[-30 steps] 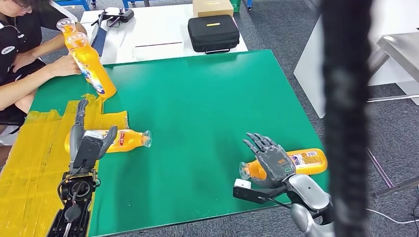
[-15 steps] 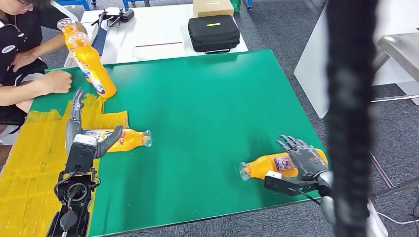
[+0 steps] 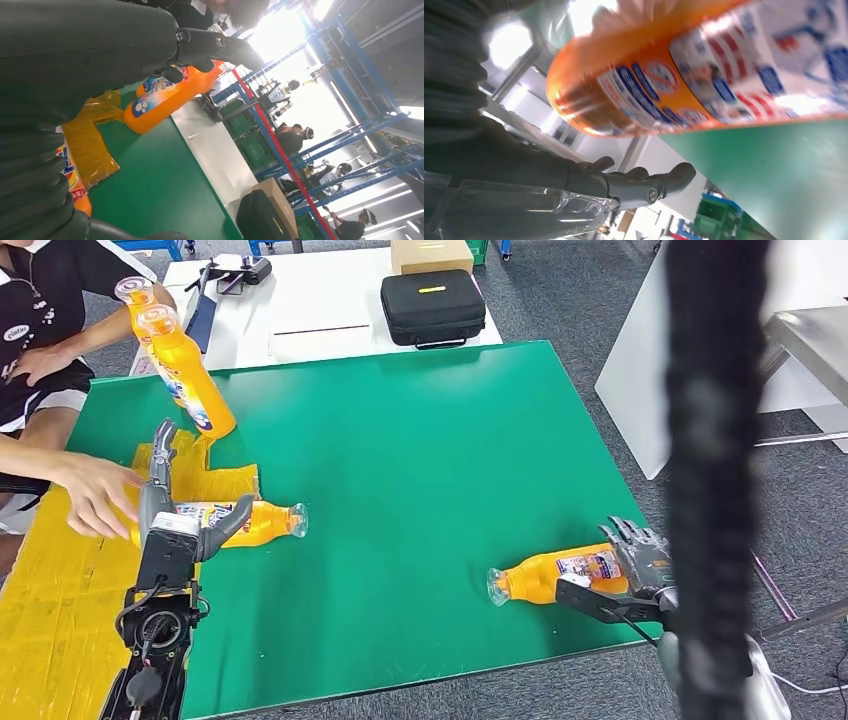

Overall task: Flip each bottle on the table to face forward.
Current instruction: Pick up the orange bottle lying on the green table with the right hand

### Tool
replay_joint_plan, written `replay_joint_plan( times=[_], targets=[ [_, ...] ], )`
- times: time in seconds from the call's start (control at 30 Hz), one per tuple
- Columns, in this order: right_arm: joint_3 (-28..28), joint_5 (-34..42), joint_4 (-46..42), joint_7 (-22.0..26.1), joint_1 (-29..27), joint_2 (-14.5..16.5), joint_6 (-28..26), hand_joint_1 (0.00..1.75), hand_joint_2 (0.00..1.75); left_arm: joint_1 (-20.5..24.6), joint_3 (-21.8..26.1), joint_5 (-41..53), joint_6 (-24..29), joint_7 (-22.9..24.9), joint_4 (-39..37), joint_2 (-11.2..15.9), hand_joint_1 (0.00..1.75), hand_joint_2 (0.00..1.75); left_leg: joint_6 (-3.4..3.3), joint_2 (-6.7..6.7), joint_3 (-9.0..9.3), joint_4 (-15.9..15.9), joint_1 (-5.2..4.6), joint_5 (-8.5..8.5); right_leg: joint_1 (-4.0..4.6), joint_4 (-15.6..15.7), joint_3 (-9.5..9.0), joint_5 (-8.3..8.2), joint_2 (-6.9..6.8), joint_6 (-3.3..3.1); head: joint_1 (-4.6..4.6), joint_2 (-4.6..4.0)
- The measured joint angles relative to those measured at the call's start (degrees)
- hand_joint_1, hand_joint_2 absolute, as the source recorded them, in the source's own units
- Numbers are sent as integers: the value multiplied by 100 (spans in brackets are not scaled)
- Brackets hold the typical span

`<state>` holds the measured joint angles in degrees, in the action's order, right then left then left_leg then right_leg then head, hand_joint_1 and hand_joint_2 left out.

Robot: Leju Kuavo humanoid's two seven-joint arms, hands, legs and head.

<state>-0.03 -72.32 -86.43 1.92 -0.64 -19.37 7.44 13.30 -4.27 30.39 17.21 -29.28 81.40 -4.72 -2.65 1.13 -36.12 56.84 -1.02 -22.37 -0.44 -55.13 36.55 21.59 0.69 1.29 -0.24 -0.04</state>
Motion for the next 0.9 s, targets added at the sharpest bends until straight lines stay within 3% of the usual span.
replay_joint_plan(
  times=[0.73,0.87,0.9],
  targets=[
    [-150,-102,339,-21,42,166,167,0,175,14,-56,-58,-38,3,-80,-73,0,175,0,0,3,0,0,0,0,0,-1,0,0,0,-1,0],
    [-172,85,810,209,314,162,246,168,175,100,-88,-117,-49,3,-152,-87,0,175,-1,-2,23,0,0,-1,1,2,-22,1,1,1,0,0],
    [-172,113,968,249,403,166,237,174,175,121,-96,-133,-46,3,-172,-92,0,175,-1,-2,29,0,0,-1,1,3,-29,2,1,2,1,0]
  ],
)
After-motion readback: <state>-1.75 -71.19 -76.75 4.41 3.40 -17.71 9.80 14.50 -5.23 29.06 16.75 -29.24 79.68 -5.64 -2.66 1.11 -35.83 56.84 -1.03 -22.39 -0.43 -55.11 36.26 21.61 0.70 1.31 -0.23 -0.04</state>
